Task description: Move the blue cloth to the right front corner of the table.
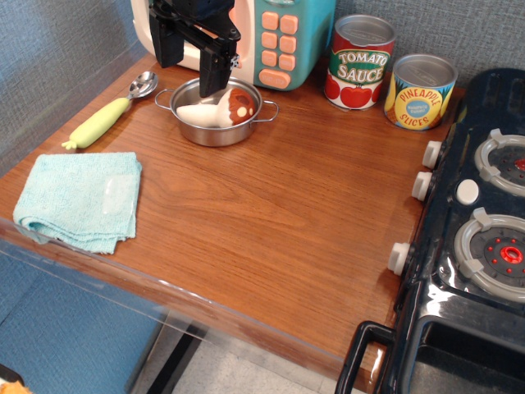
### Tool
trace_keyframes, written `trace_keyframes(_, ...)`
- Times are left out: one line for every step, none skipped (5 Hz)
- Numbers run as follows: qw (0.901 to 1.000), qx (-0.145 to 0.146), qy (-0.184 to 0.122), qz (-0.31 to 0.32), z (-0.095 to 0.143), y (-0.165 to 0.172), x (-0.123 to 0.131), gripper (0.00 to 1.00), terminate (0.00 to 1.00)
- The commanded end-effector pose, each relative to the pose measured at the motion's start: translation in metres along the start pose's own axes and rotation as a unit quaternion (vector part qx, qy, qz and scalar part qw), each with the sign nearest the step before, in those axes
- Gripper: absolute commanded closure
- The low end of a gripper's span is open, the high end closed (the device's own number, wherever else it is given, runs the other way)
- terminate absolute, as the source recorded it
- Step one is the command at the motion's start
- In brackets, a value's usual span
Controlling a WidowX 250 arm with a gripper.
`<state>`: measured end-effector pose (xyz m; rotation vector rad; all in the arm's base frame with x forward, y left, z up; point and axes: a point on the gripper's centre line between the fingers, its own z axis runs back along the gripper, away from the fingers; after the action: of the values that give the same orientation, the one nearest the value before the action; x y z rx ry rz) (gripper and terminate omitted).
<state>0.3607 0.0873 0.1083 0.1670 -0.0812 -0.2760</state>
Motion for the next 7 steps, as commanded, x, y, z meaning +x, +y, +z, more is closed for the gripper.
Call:
trace_keyframes(1.0000,0.000,0.000,0.000,0.000,0.000,0.000,0.00,0.00)
trace_keyframes(1.0000,-0.003,-0.009,-0.003,-0.002,0.006,-0.024,0.00,0.00)
trace_keyframes(0.9997,-0.011,-0.021,-0.006,-0.003,0.017,-0.050,0.00,0.00)
trace_keyframes(0.9995,0.000,-0.028,-0.013,-0.011,0.029,-0.080,0.00,0.00)
trace_keyframes(0.9992,0.022,-0.033,-0.004,-0.032,0.042,-0.107,0.00,0.00)
trace_keyframes(0.9990,0.027,-0.037,0.002,-0.056,0.042,-0.117,0.00,0.00)
trace_keyframes(0.9993,0.011,-0.033,0.011,-0.083,0.046,-0.126,0.00,0.00)
